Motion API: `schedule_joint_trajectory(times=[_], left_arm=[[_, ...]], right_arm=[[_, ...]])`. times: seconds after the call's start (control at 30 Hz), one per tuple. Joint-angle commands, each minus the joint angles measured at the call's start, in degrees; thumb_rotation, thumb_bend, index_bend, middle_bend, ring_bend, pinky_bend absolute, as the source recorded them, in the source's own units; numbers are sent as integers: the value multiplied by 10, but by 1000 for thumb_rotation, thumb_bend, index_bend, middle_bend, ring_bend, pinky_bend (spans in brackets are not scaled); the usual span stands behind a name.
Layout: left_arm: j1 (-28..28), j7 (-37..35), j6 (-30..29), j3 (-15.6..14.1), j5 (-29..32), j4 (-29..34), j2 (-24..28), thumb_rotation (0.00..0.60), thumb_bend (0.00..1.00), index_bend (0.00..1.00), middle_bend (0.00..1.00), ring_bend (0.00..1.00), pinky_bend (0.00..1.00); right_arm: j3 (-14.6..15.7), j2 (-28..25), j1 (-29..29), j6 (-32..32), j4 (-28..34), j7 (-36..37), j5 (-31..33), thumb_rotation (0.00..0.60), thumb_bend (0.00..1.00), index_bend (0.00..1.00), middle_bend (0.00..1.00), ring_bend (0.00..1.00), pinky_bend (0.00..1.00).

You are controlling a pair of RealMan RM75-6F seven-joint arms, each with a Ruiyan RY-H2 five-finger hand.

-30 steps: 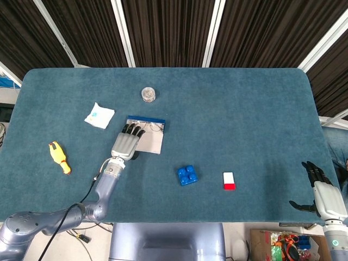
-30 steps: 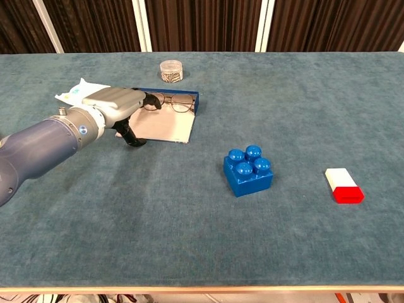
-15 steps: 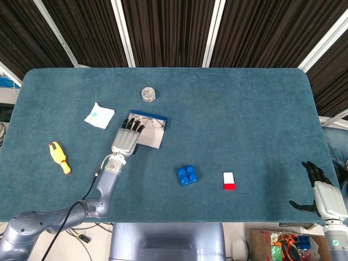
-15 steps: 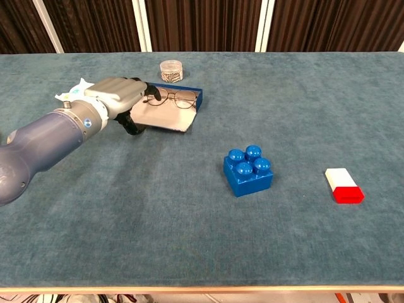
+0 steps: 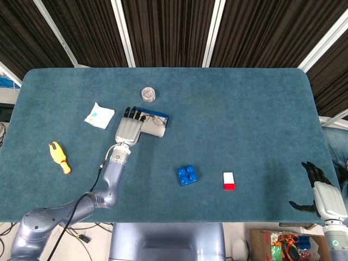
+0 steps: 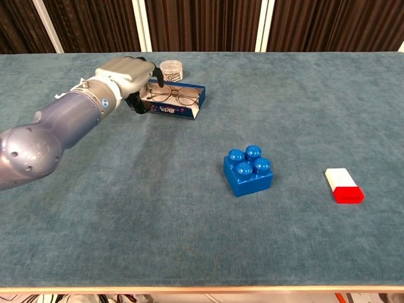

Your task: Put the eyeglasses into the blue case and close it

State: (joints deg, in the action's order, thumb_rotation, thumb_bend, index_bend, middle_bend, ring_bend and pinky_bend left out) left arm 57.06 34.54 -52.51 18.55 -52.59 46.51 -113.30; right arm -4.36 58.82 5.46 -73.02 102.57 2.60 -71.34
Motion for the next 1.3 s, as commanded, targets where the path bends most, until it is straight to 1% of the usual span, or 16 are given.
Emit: schedule_joint_trajectory(times=[0.03,0.17,0.23,0.4,0.73,1.03,1.17,1.27,1.3], left_arm=[[15,-2,18,12,10,-47,-29,600,418,313,119,13,68],[12,-28,23,13,3,-60,-40,600,419,366,119,13,68],[9,-47,15,13,-8,-61,-42,600,420,394,119,13,68],[8,-61,6,12,-22,-62,-41,600,420,455,119,13,68],[0,-48,3,14,-22,-61,-36,600,420,537,127,13,65],[-2,-40,1,18,-22,-53,-30,600,421,573,133,13,65],[-5,-35,1,17,-21,-51,-30,600,467,591,135,13,65],[-11,-32,2,16,-19,-39,-25,600,469,593,134,13,63],[-17,-33,1,13,-20,-24,-19,600,469,593,134,13,62]], right_arm=[[0,0,0,0,0,1,0,600,66,0,0,0,173],[0,-1,0,2,0,4,2,600,66,0,0,0,173],[-1,-1,0,2,0,4,2,600,66,0,0,0,173],[0,-2,1,4,3,4,2,600,65,0,0,0,173],[0,-4,2,10,9,0,13,600,68,0,0,0,173],[0,-5,3,11,13,-10,19,600,92,0,0,0,173],[-1,-5,2,10,13,-8,20,600,99,0,0,0,173],[-1,-5,2,10,13,-7,19,600,99,0,0,0,173],[-1,-5,2,10,13,-6,19,600,99,0,0,0,173]])
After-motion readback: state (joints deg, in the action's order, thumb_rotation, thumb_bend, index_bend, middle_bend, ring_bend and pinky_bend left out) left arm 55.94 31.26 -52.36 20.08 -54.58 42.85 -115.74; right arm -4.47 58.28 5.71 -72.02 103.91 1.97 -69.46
